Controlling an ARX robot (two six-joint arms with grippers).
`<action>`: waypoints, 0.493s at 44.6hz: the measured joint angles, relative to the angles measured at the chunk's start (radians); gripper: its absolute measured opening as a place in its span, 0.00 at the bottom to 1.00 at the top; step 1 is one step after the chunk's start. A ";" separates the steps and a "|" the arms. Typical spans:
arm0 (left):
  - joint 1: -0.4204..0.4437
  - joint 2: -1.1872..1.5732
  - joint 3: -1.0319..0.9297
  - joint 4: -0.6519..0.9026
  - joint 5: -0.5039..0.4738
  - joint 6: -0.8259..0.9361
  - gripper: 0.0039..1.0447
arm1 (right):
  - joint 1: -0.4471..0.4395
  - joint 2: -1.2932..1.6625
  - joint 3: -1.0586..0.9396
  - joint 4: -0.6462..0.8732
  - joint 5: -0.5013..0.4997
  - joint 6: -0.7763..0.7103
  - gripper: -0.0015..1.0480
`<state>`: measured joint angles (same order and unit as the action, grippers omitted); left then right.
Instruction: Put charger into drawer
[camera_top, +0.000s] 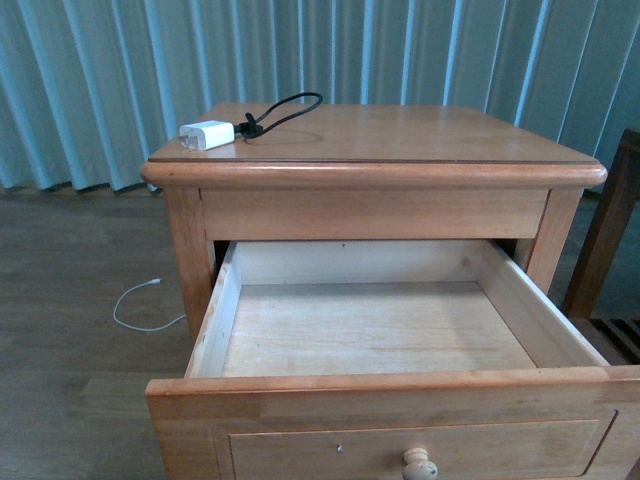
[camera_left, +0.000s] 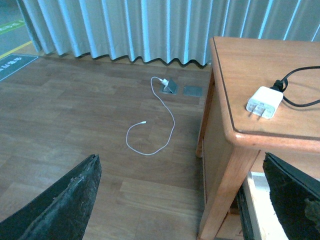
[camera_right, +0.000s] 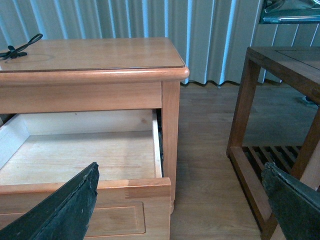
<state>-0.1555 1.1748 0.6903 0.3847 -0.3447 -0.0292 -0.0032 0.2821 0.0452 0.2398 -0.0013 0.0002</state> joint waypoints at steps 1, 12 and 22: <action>0.003 0.029 0.027 0.003 0.006 0.006 0.94 | 0.000 0.000 0.000 0.000 0.000 0.000 0.92; -0.003 0.293 0.254 0.037 0.053 0.072 0.94 | 0.000 0.000 0.000 0.000 0.000 0.000 0.92; -0.018 0.476 0.424 0.046 0.092 0.089 0.94 | 0.000 0.000 0.000 0.000 0.000 0.000 0.92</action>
<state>-0.1738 1.6508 1.1145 0.4305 -0.2523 0.0593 -0.0032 0.2821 0.0448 0.2398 -0.0013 0.0006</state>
